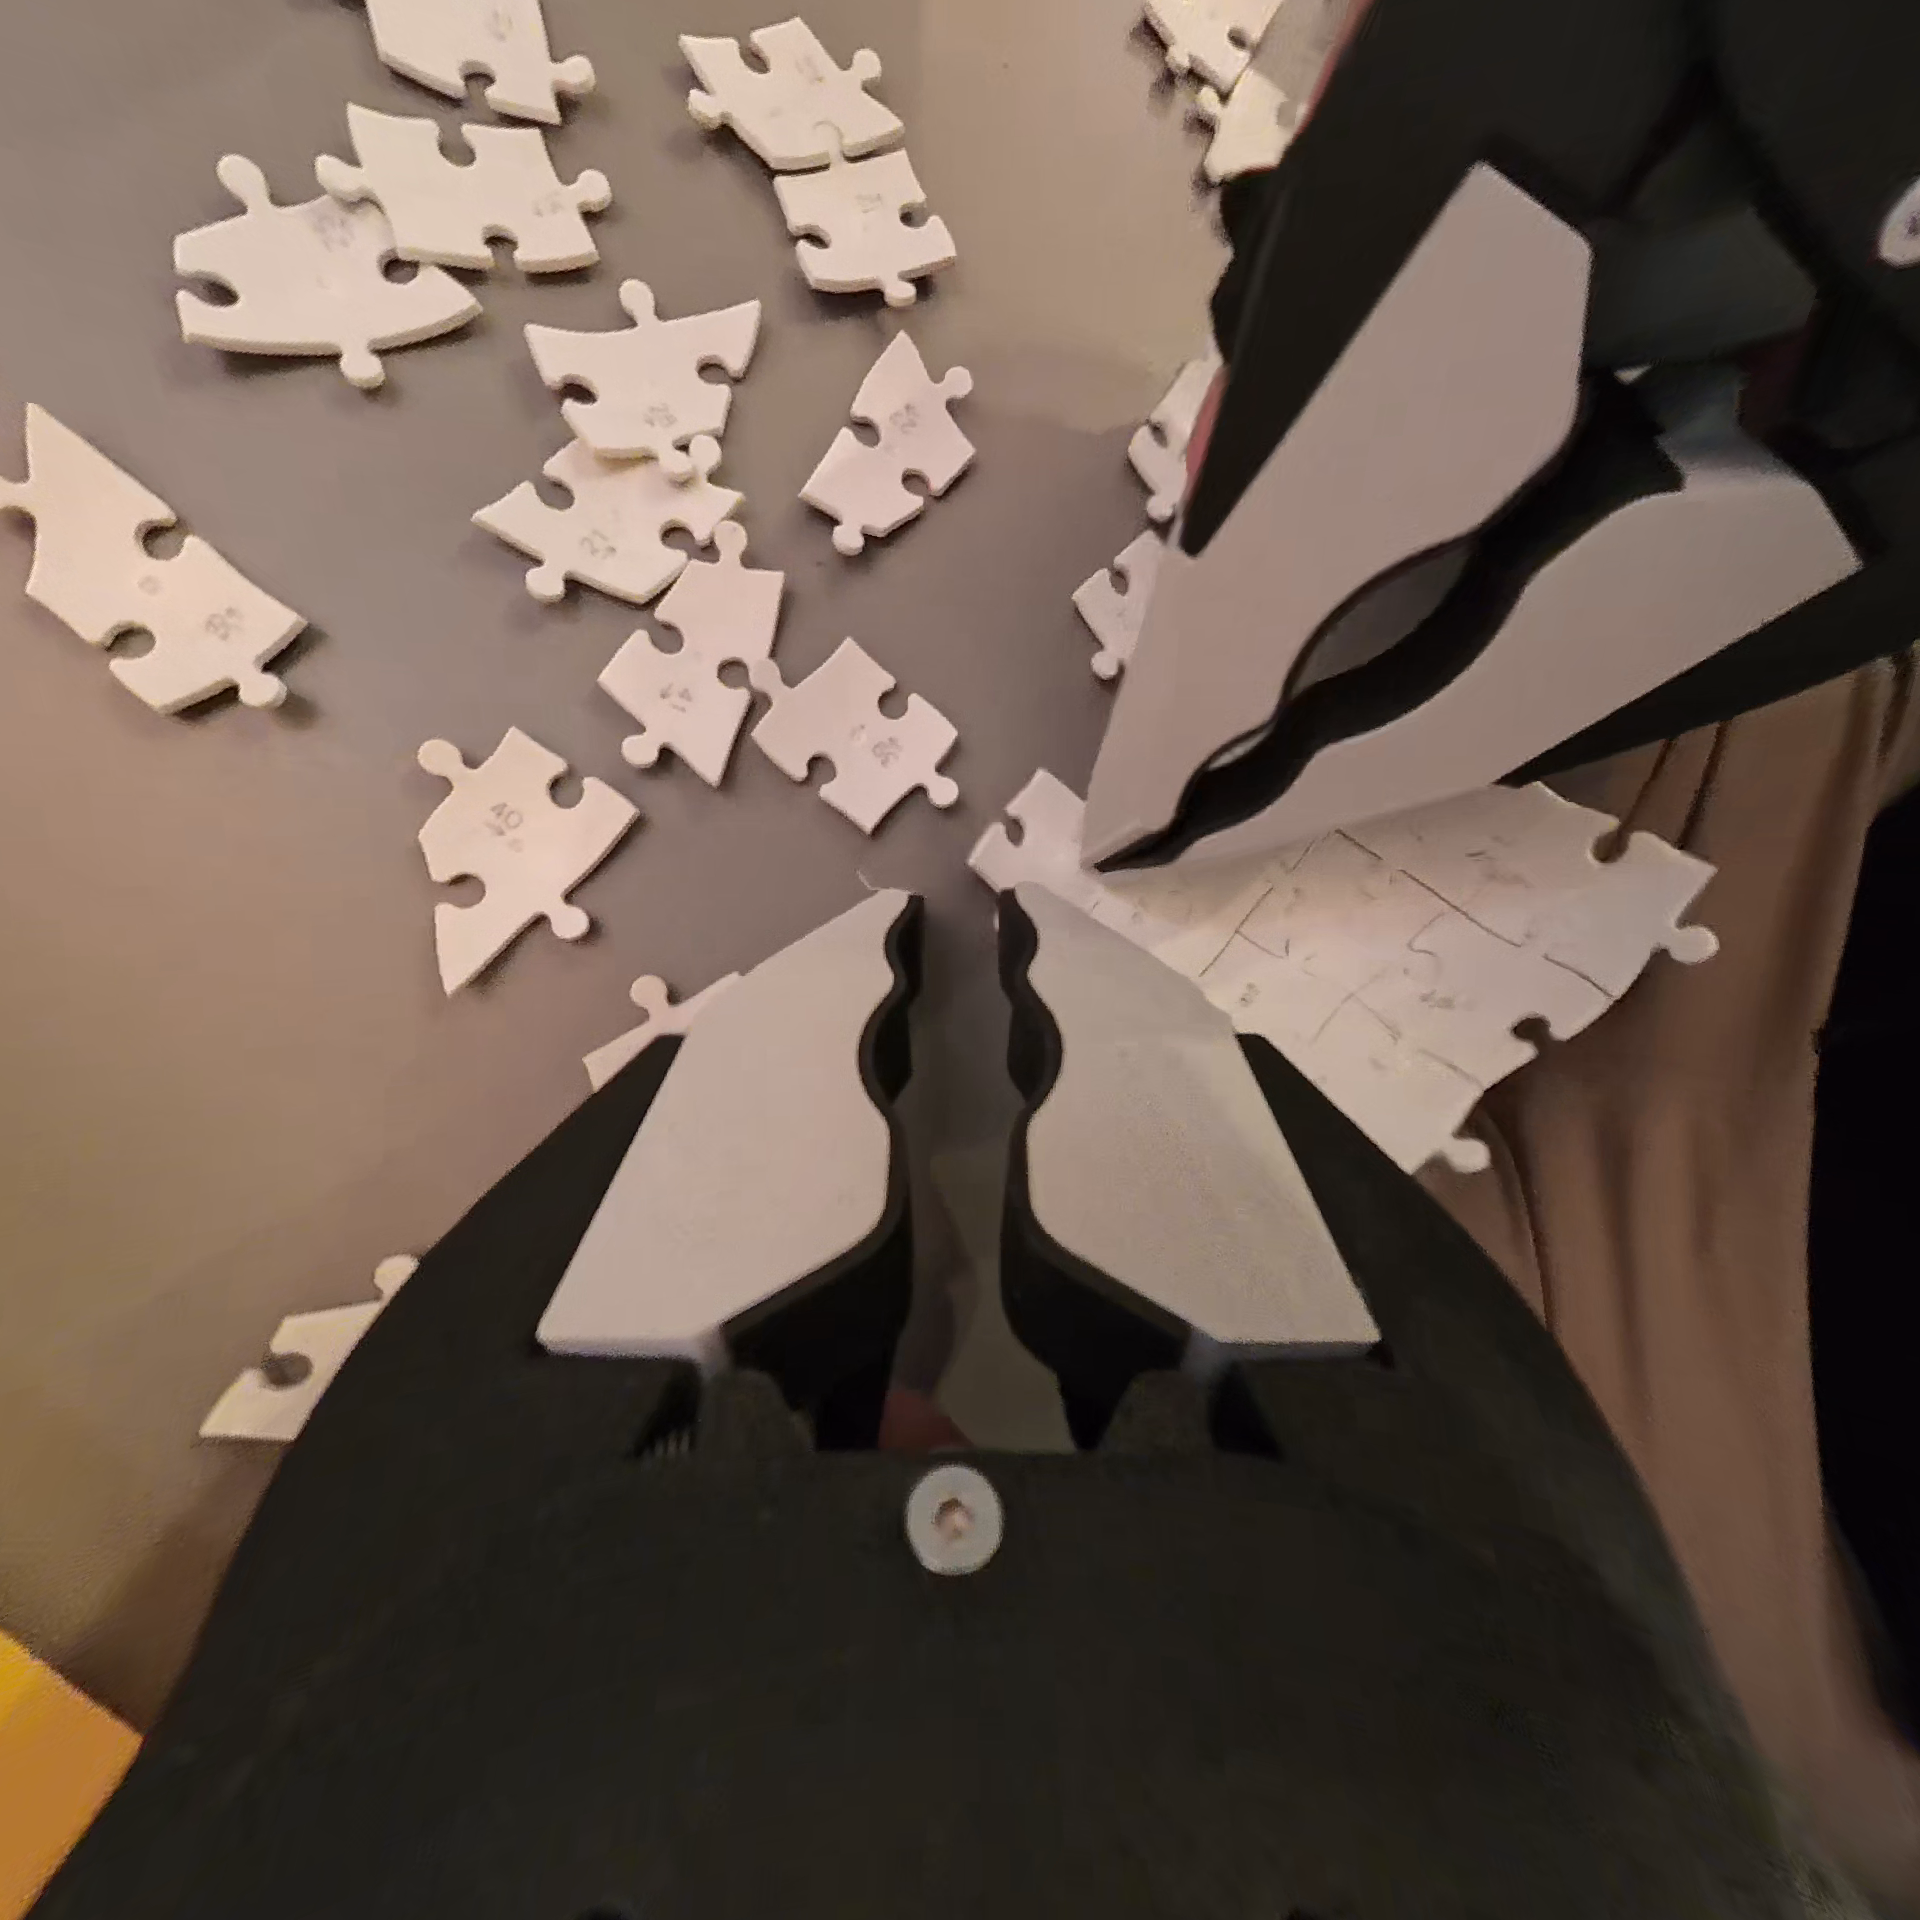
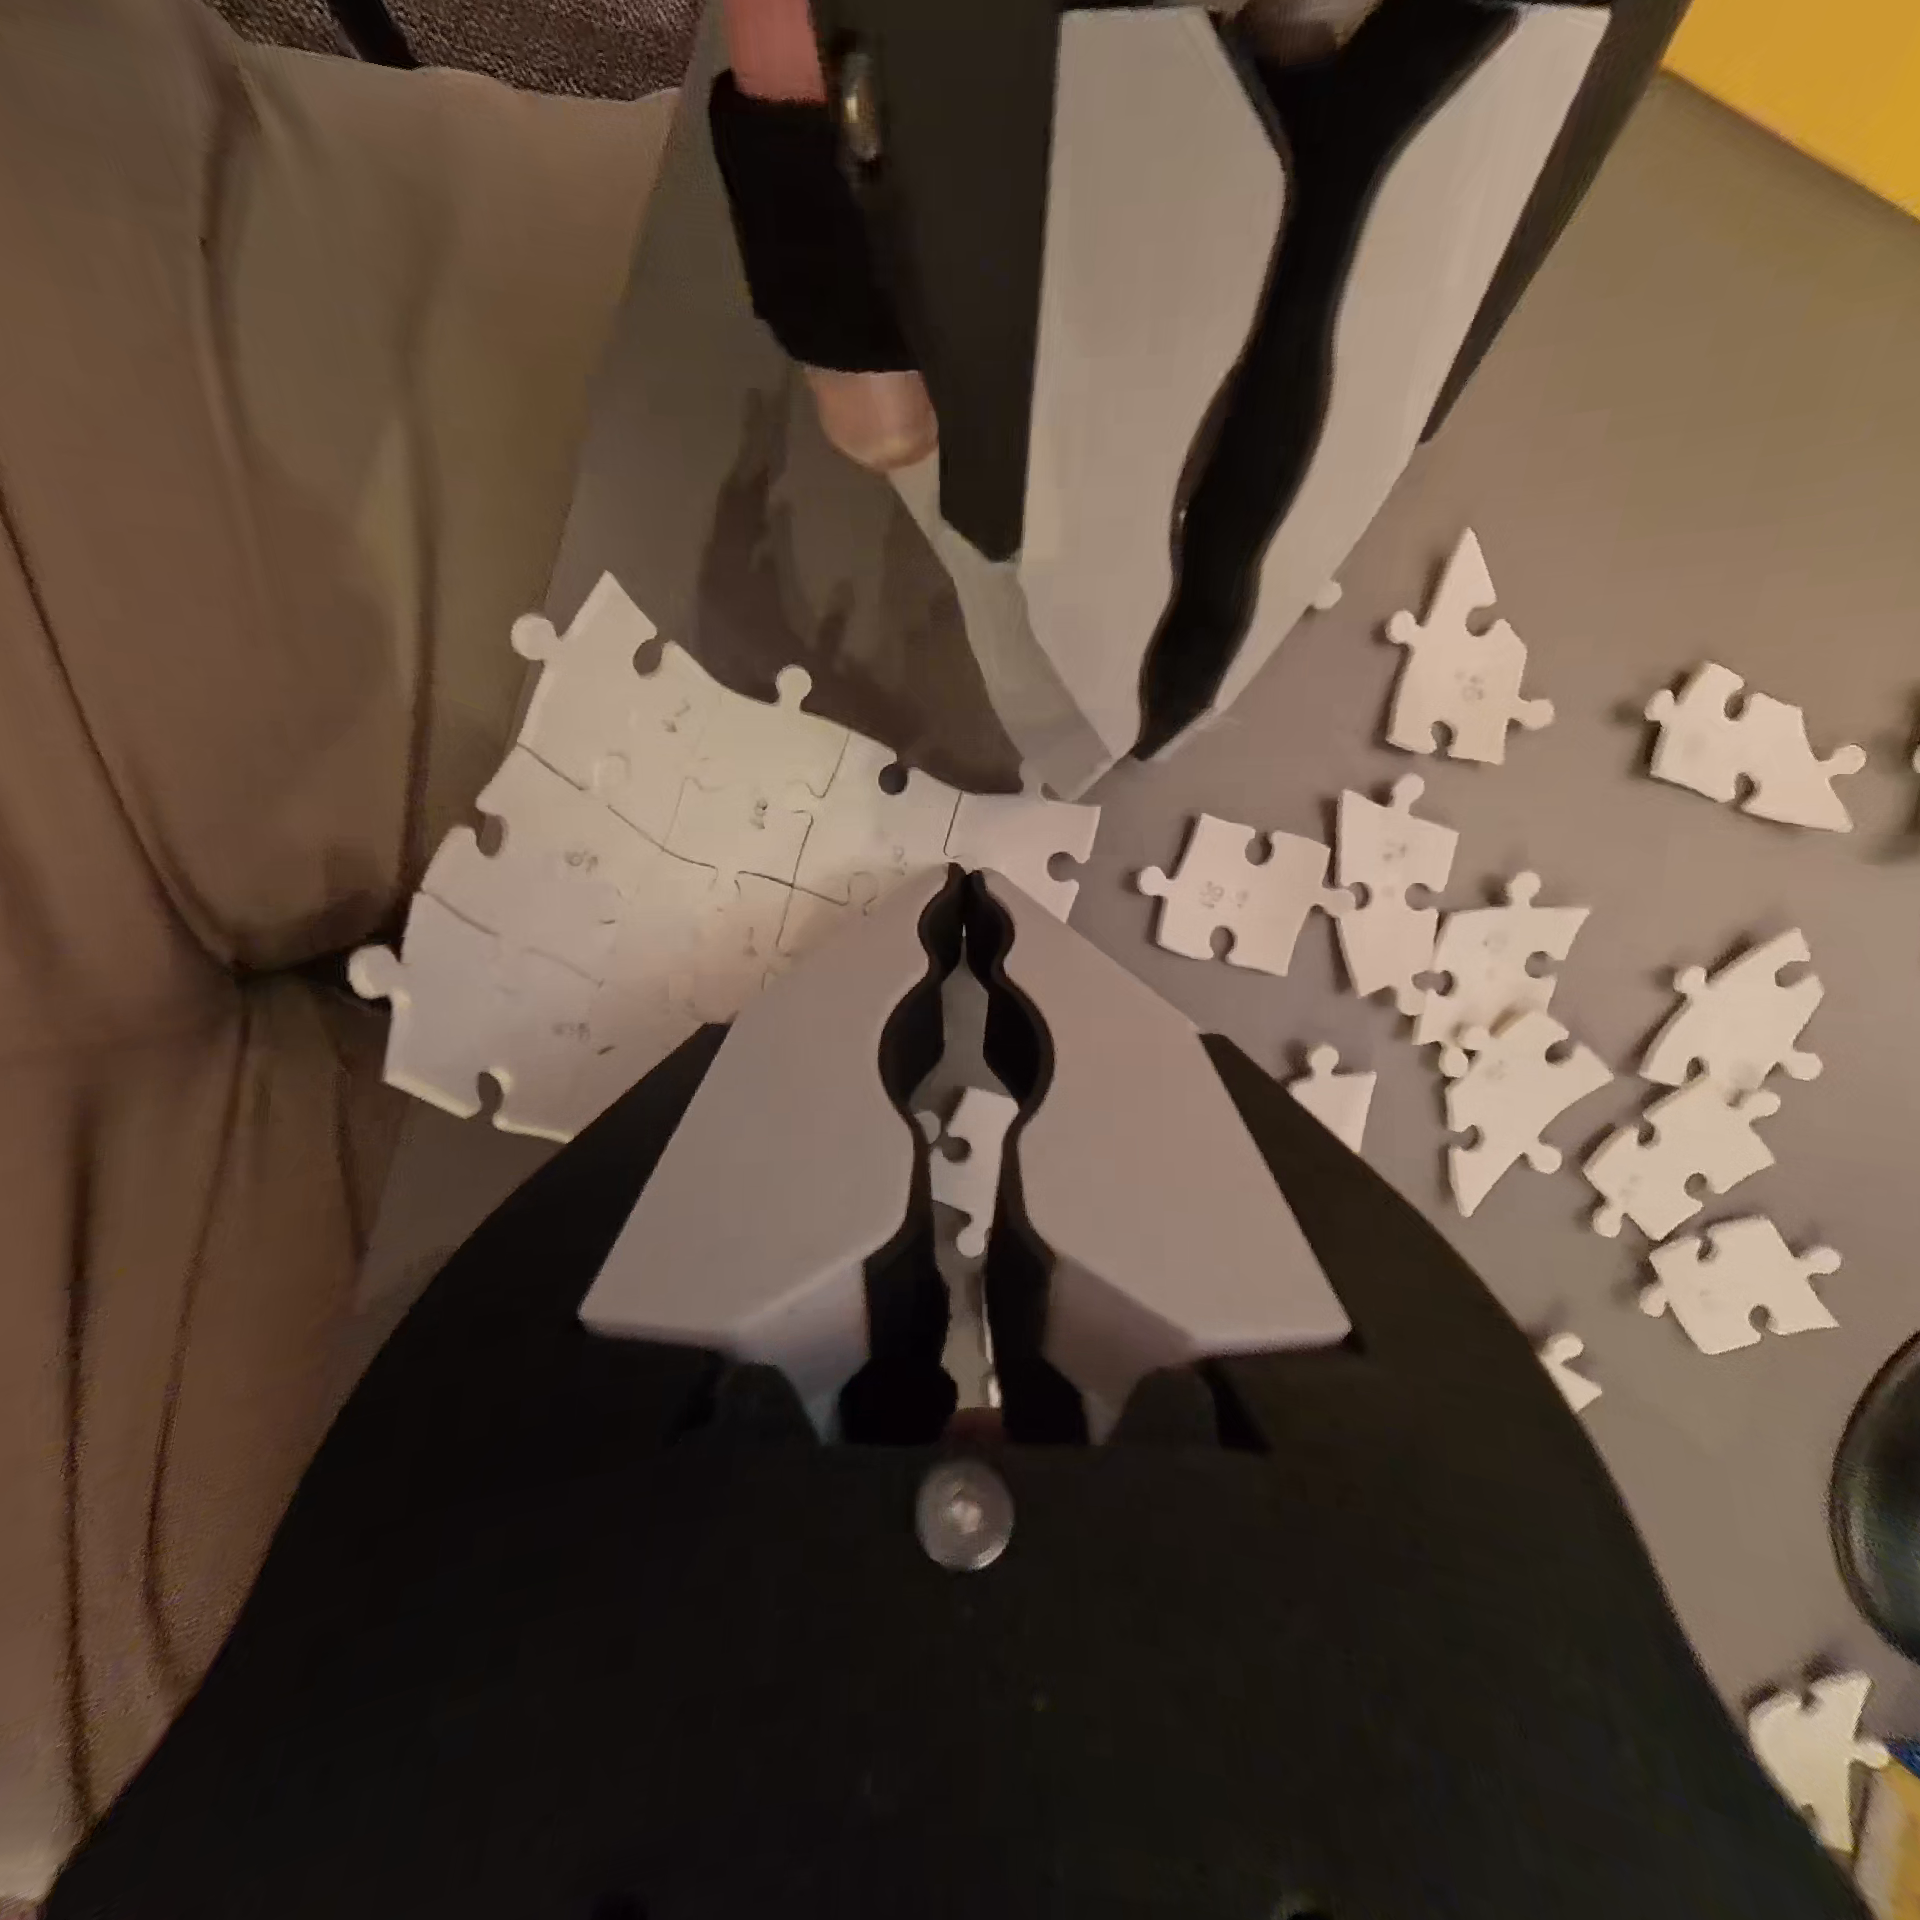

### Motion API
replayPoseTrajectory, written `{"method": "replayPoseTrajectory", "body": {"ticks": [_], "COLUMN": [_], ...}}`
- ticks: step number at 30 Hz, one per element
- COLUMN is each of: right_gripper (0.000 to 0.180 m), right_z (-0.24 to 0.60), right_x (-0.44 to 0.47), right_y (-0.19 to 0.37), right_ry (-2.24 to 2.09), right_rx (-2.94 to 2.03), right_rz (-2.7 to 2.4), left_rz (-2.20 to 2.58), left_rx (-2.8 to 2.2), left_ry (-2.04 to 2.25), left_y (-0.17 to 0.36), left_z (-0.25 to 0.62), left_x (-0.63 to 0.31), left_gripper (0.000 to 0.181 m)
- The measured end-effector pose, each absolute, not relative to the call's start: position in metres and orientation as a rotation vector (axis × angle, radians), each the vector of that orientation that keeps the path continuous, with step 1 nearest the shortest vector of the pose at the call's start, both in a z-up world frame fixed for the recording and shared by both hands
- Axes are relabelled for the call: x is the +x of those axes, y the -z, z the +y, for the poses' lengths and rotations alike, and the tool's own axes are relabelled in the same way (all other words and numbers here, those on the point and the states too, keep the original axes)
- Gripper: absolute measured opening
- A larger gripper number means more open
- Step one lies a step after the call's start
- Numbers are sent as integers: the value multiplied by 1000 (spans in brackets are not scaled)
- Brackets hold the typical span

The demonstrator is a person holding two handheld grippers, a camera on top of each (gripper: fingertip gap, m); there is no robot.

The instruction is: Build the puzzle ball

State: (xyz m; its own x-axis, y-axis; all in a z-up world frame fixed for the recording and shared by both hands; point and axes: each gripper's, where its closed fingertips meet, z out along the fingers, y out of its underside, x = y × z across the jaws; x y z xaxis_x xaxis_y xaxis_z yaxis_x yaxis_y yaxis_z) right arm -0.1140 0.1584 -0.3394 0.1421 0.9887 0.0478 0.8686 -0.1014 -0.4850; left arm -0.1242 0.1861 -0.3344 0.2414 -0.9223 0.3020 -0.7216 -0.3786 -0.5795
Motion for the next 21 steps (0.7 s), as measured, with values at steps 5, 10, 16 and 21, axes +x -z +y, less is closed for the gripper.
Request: {"method": "replayPoseTrajectory", "body": {"ticks": [5,10,16,21], "right_gripper": [0,0,0,0], "right_z": [156,156,157,157], "right_x": [-115,-114,-116,-115], "right_y": [340,340,339,337], "right_ry": [-305,-298,-322,-340], "right_rx": [-1923,-1957,-1991,-1998], "right_rz": [-1874,-1866,-1765,-1703], "left_rz": [1469,1454,1433,1418], "left_rx": [-2168,-2164,-2200,-2224], "left_ry": [926,903,928,982], "left_y": [330,330,332,335], "left_z": [184,183,176,171], "left_x": [-125,-124,-125,-122], "left_gripper": [15,17,22,27]}}
